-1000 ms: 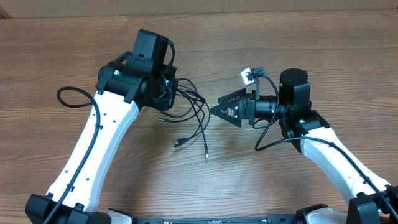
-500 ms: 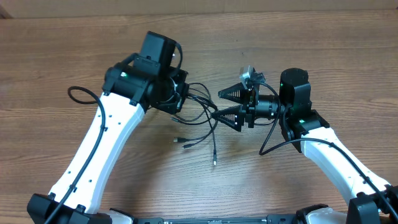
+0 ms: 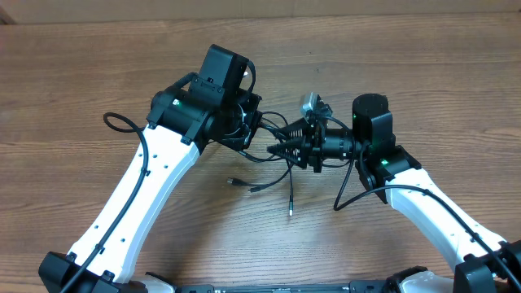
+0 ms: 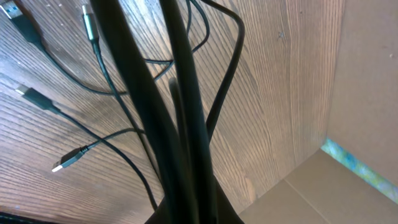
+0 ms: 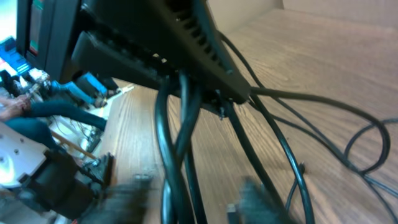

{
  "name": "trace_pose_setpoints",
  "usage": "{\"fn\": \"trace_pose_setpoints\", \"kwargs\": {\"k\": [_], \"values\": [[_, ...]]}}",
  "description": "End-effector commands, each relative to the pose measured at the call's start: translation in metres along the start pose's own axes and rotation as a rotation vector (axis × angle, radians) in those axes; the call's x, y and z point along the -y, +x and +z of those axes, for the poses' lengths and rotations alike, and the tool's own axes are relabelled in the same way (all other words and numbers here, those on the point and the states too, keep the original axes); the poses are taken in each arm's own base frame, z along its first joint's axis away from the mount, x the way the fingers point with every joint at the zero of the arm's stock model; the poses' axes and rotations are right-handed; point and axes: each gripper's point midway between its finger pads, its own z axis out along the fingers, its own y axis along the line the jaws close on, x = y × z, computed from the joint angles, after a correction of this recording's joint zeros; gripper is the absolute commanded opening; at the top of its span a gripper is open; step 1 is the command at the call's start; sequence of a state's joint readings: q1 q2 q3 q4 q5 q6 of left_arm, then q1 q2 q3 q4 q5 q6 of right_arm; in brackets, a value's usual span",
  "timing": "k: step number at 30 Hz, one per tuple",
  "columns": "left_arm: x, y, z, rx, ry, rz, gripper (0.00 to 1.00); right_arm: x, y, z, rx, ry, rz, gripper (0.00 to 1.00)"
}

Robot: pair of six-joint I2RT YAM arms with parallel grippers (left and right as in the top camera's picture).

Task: Untangle cables

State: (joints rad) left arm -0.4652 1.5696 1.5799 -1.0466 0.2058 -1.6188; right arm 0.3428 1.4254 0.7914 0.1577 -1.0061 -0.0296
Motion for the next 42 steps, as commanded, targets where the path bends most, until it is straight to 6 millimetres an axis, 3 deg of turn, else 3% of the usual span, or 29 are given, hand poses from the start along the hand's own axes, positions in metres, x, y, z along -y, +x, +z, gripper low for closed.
{"fn": "trace_pose_setpoints", "kwargs": {"k": [1, 3, 6, 10, 12, 14, 18, 30, 36, 42], "values": [[0.009, 0.003, -0.007, 0.002, 0.031, 0.029, 0.04, 0.002, -0.003, 0.001, 0.003, 0.015, -0.012, 0.12], [0.009, 0.003, -0.007, 0.003, 0.031, 0.029, 0.04, 0.002, -0.002, 0.001, 0.002, 0.015, -0.011, 0.04], [0.009, 0.002, -0.008, 0.004, 0.032, 0.026, 0.04, 0.002, -0.002, 0.001, 0.002, 0.015, -0.010, 0.04], [0.009, 0.001, -0.007, 0.006, 0.032, 0.026, 0.23, 0.002, -0.002, 0.001, 0.000, 0.014, -0.007, 0.04], [0.009, -0.005, -0.008, 0.034, 0.034, 0.023, 0.41, 0.002, -0.002, 0.001, 0.000, 0.015, -0.007, 0.04], [0.010, -0.016, -0.009, 0.091, 0.034, 0.043, 0.72, 0.002, -0.002, 0.001, 0.000, 0.015, -0.007, 0.04], [0.009, -0.029, -0.011, 0.124, 0.027, 0.122, 0.98, 0.002, -0.001, 0.001, -0.002, 0.015, -0.004, 0.04], [-0.001, -0.063, -0.022, 0.171, -0.016, 0.195, 0.97, 0.002, -0.001, 0.001, -0.002, 0.015, -0.004, 0.04], [-0.010, -0.065, -0.022, 0.165, -0.062, 0.347, 0.95, 0.002, -0.002, 0.001, 0.002, 0.016, -0.009, 0.04], [-0.010, -0.065, -0.022, 0.165, -0.062, 0.350, 0.99, -0.001, -0.004, 0.001, 0.006, -0.003, -0.011, 0.04]]}}
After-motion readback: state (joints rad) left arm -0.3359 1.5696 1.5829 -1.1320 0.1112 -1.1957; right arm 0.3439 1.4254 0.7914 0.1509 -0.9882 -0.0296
